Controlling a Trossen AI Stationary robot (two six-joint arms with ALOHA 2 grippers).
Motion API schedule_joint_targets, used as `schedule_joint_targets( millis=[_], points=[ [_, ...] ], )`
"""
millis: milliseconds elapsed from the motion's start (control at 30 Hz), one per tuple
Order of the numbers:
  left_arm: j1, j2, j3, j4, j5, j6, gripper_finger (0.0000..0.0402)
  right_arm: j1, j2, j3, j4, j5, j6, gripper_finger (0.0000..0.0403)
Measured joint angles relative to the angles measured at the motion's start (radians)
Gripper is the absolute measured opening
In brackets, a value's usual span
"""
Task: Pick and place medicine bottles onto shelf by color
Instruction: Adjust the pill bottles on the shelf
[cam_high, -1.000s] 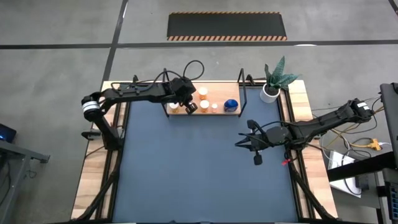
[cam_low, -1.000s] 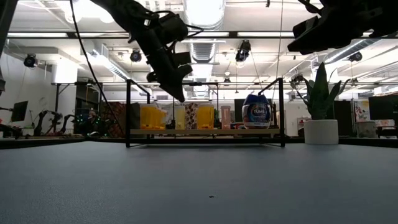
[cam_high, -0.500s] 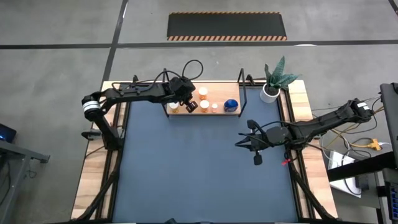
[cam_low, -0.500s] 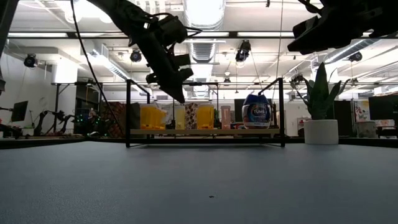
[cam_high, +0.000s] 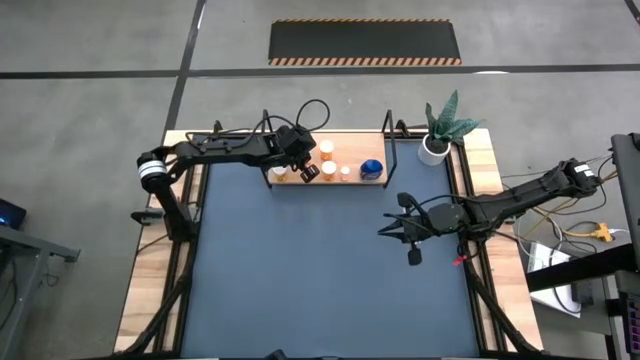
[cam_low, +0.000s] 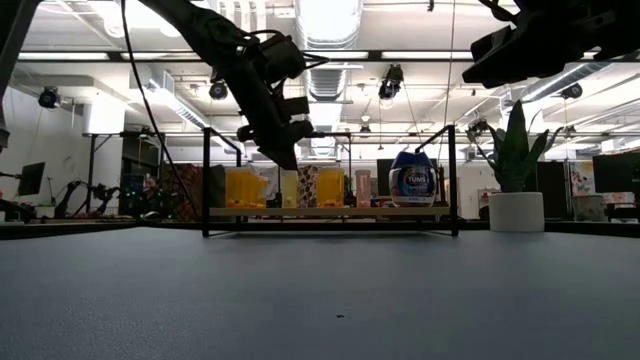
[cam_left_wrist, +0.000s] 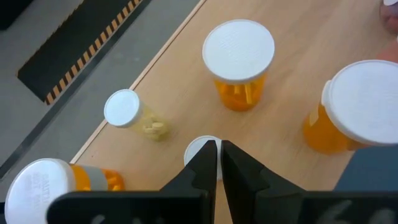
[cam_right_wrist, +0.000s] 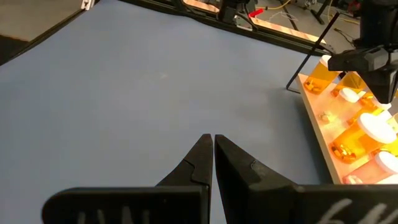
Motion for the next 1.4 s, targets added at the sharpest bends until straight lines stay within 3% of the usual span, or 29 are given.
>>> schedule_joint_targets(
  millis=[1400],
  points=[
    [0.0, -0.005, 0.009, -0.035, -0.003, -0.008, 0.0008, 0.0, 0.0, 0.0, 0.0, 0.0, 0.012, 0.0009]
  ],
)
